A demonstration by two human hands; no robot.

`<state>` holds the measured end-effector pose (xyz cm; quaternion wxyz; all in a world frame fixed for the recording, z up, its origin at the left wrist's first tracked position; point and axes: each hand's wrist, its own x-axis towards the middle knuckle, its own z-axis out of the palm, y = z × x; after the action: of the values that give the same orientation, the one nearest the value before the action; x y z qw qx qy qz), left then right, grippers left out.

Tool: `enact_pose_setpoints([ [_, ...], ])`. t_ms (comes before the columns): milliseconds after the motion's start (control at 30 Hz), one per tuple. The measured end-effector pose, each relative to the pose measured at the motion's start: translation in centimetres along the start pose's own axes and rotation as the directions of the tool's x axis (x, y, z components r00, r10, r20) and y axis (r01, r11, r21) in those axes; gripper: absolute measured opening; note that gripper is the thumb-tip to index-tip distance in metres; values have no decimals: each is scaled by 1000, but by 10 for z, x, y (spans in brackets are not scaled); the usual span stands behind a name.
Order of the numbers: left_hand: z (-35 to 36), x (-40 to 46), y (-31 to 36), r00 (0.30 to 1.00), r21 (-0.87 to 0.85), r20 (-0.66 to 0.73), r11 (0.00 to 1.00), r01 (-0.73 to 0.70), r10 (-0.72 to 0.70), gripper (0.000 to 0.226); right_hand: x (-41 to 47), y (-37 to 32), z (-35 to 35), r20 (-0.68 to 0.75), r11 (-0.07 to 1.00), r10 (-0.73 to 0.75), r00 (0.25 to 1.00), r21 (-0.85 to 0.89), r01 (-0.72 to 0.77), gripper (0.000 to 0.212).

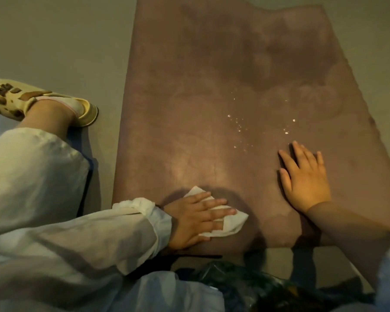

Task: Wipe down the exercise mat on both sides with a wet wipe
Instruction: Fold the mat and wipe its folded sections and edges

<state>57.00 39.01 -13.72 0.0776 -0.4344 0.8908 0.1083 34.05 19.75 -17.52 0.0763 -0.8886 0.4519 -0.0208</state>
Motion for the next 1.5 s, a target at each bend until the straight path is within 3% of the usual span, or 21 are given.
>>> enact_pose_setpoints([
  [133,-7,19,-58,957,78,-74,955,287,-282,50,0,1,0,9,1000,8,1000,-2,-8,59],
  [233,-10,38,-102,787,22,-106,790,613,-608,55,3,4,1,21,999,33,999,14,-33,60],
  [300,-10,55,-110,656,-61,-126,666,743,-744,56,4,6,2,27,999,45,999,30,-45,61],
  [367,-9,67,-102,641,-114,-130,654,748,-756,55,5,7,2,30,998,47,998,34,-48,61],
  [467,-9,65,-70,839,-104,-89,843,528,-537,55,4,7,2,33,999,44,998,31,-45,60],
  [567,-7,38,-29,991,58,-78,992,111,-106,47,2,9,3,27,999,46,999,29,-47,60],
  [667,1,-13,-15,967,59,49,966,-253,250,29,1,10,2,20,999,45,999,19,-45,58],
  [733,2,-45,-27,936,76,161,942,-327,312,24,1,10,3,11,999,42,999,21,-42,57],
  [800,0,-67,-44,955,129,224,965,-227,194,37,1,9,2,-2,999,35,999,30,-35,58],
  [867,-6,-81,-59,988,184,124,981,64,-88,60,1,8,1,-8,999,35,999,35,-35,54],
  [900,-9,-85,-65,964,204,53,948,245,-261,67,1,8,1,-9,999,37,999,35,-37,52],
  [1000,-11,-83,-63,693,95,38,693,715,-720,71,0,8,0,-1,999,44,999,29,-44,52],
  [1033,-11,-77,-55,627,68,53,629,774,-777,69,-1,7,0,1,999,46,999,30,-46,53],
  [1067,-8,-70,-46,613,56,41,614,787,-789,65,-1,7,0,3,998,48,999,32,-48,53],
  [1133,-2,-55,-25,724,61,-32,722,689,-689,54,-2,6,-1,9,998,53,999,38,-53,53],
  [1200,4,-43,2,912,81,-53,909,409,-406,50,-2,6,-1,18,998,58,998,34,-59,53],
  [1233,5,-38,14,963,85,-17,959,269,-269,47,-2,6,-1,23,998,63,998,29,-63,54],
  [1300,7,-26,30,993,47,42,993,109,-111,42,-3,7,-1,31,997,69,997,21,-69,54],
  [1367,8,-15,31,998,-1,36,999,49,-49,41,-3,6,-1,30,997,73,997,23,-73,56],
  [1433,7,-5,16,998,63,-2,996,64,-64,45,-3,6,-2,33,997,75,997,24,-76,59],
  [1500,2,7,-7,974,85,-73,972,219,-213,48,-3,6,-2,42,997,74,996,22,-75,62],
])
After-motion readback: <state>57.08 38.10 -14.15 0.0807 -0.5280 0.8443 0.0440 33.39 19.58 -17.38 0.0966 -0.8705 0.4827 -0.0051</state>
